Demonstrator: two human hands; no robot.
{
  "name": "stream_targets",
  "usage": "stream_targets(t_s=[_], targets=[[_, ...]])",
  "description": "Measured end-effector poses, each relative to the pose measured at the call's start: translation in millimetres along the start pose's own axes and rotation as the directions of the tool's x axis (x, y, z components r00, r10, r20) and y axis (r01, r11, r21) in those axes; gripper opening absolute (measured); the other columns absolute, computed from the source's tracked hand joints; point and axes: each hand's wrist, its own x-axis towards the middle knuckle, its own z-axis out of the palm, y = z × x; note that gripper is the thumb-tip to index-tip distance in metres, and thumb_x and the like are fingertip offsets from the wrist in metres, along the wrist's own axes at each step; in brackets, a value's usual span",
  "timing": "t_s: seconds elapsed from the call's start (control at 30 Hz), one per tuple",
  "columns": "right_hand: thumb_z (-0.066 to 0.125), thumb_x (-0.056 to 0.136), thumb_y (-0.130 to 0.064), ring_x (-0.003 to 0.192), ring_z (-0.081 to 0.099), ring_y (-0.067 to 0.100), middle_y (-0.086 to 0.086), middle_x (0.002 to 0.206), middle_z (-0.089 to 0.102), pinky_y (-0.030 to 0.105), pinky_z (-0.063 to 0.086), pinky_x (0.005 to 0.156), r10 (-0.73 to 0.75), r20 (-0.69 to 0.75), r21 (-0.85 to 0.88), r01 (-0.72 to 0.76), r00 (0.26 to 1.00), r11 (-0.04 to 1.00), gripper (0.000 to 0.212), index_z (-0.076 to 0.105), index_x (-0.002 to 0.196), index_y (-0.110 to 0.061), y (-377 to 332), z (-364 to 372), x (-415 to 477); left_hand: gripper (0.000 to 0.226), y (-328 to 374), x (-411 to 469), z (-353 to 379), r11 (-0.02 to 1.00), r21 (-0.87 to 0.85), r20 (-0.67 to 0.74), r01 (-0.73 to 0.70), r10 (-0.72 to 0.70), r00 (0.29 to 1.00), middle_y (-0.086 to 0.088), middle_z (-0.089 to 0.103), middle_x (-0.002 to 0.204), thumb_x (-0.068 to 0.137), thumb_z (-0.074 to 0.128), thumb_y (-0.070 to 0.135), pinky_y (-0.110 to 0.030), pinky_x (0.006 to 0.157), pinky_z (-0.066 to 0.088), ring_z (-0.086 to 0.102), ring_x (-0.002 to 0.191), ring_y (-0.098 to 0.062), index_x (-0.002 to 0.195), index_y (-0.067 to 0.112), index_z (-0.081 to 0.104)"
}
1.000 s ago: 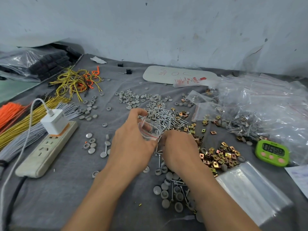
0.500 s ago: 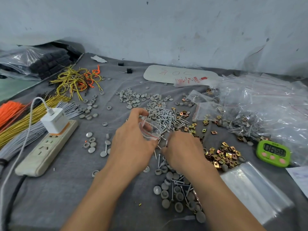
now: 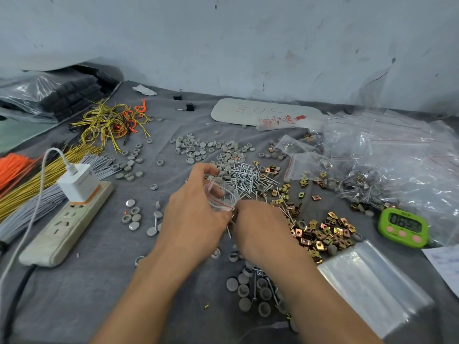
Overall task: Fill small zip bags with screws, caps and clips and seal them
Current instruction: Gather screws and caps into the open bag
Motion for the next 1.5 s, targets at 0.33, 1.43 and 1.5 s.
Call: stream_targets(t_s=[0.33, 1.43, 1.5], targets=[[0.061, 0.087, -0.006, 0.089, 0.066, 0.029, 0.005, 0.093, 0.068, 0.032, 0.048, 0.069, 0.122, -0.1, 0.209, -0.099, 0.987, 0.973, 0.018, 0.064, 0.094, -0.022, 6.3, -9.0, 1.4, 0.06, -3.0, 0.8, 0.3, 1.0, 0.015, 0.014, -0.013, 0.012, 1.0, 0.021, 0.066, 0.094, 0.077, 0.075, 0.021, -0.029, 0.072, 0.041, 0.056, 0.084, 0.004, 0.113, 0.049, 0.037], [0.061, 0.093, -0.044, 0.104, 0.063, 0.03, 0.004, 0.096, 0.07, 0.045, 0.036, 0.096, 0.245, -0.106, 0.037, -0.242, 0.964, 0.969, 0.038, 0.04, 0.071, -0.021, 3.1, 6.2, 7.6, 0.069, -7.3, 2.5, -2.6, 0.998, -0.024, -0.022, -0.054, 0.054, 0.998, 0.023, 0.069, 0.09, 0.071, 0.08, 0.013, -0.008, 0.061, 0.041, 0.061, 0.073, 0.005, 0.113, 0.052, 0.041], [0.063, 0.09, -0.035, 0.099, 0.065, 0.029, 0.0, 0.079, 0.061, 0.045, 0.035, 0.094, 0.265, -0.079, 0.079, -0.259, 0.961, 0.963, 0.038, 0.036, 0.066, -0.023, 1.8, 6.5, 8.1, 0.069, -7.0, 2.3, -2.5, 0.998, -0.021, -0.019, -0.051, 0.051, 0.999, 0.024, 0.069, 0.09, 0.071, 0.079, 0.013, -0.008, 0.061, 0.041, 0.06, 0.073, 0.005, 0.113, 0.053, 0.041]])
